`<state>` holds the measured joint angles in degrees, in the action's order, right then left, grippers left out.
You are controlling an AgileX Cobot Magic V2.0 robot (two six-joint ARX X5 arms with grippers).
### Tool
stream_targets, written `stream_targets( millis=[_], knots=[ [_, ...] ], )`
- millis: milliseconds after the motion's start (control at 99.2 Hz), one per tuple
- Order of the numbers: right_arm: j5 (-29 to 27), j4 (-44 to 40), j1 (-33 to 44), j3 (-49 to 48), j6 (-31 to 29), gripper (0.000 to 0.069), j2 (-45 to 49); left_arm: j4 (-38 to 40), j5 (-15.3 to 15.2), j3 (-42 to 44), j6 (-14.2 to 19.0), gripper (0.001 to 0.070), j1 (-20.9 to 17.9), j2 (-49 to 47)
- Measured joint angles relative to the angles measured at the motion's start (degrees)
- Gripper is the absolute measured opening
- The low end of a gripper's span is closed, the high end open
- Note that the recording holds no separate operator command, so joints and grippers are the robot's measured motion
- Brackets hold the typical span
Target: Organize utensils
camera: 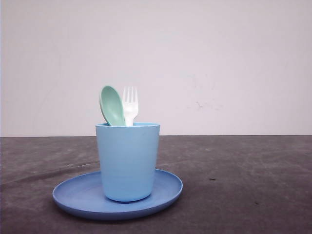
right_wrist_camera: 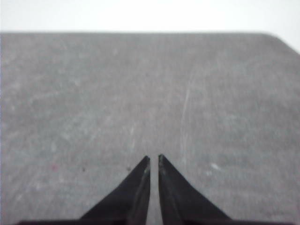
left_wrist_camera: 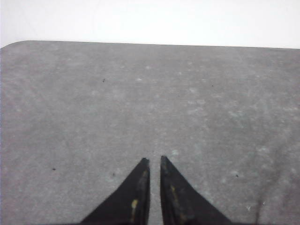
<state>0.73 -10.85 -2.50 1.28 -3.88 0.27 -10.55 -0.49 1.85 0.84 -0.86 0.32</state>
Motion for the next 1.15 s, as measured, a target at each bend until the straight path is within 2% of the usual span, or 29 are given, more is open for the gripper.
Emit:
stream_targets(
  millis=[1149],
  knots=[
    [0.57,1.2,0.0,-0.31,0.02,0.0032,0.02,0.0,0.0,0.0,0.0,0.0014,0.0,0.0]
  ],
)
